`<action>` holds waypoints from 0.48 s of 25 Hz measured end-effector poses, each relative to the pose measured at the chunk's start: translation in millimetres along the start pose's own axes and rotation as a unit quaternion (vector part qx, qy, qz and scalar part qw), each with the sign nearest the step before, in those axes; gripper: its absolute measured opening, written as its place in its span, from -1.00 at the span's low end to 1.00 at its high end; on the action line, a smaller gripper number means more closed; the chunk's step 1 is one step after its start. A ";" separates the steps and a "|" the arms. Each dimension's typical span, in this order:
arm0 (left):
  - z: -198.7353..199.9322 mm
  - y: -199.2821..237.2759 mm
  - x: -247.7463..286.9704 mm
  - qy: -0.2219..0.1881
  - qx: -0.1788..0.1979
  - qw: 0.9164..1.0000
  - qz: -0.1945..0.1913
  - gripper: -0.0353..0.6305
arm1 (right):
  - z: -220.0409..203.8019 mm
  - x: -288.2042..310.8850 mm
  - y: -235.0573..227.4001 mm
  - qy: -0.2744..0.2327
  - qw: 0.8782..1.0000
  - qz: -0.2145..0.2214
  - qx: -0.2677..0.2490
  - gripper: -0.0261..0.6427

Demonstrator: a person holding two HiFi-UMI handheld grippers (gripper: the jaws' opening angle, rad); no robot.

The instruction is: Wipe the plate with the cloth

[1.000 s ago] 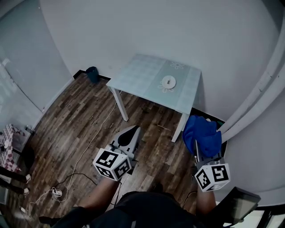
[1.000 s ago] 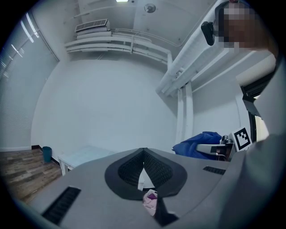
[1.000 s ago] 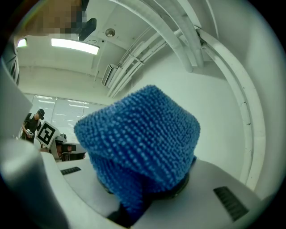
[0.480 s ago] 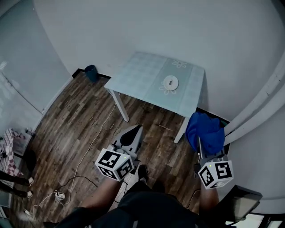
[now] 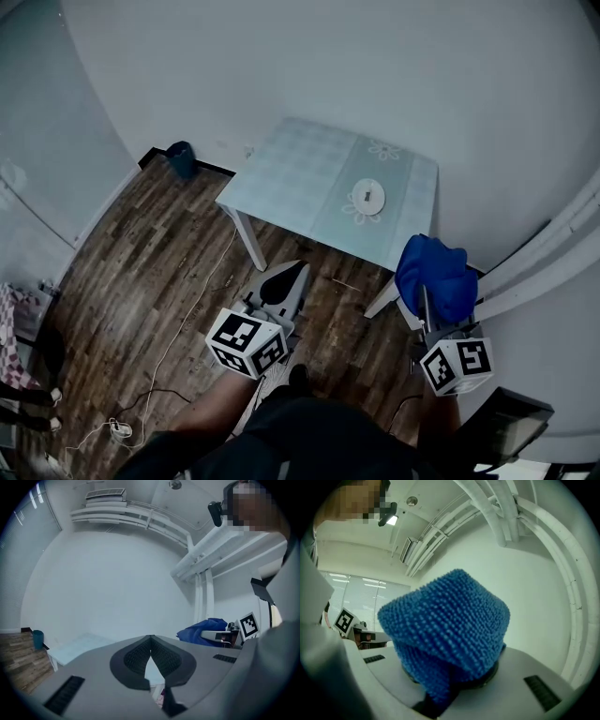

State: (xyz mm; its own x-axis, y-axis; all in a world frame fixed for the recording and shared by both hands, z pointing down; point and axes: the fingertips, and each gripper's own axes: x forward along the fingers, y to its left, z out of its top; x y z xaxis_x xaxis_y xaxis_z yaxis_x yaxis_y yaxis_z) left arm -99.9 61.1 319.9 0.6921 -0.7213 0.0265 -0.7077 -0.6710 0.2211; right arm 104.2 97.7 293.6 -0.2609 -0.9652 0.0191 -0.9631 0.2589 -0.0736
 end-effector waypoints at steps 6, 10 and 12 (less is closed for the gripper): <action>7.6 39.3 22.8 -0.001 -0.001 1.000 -0.019 -0.87 | 1.1 41.9 4.3 0.004 1.000 -0.019 -0.004 -0.72; 7.3 57.1 35.2 0.002 -0.010 1.000 -0.020 -0.87 | -0.7 60.7 -1.0 0.013 1.000 -0.028 -0.003 -0.72; 6.2 62.9 42.9 0.004 -0.015 1.000 -0.017 -0.87 | -1.1 69.1 -6.2 0.017 0.999 -0.027 -0.003 -0.72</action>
State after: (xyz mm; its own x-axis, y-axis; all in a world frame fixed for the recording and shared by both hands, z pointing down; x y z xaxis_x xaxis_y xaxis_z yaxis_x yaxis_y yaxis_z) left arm -115.6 -13.1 328.9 0.7173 -0.6963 0.0254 -0.6788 -0.6900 0.2512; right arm 92.1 29.5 296.5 -0.2111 -0.9759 0.0562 -0.9761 0.2073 -0.0659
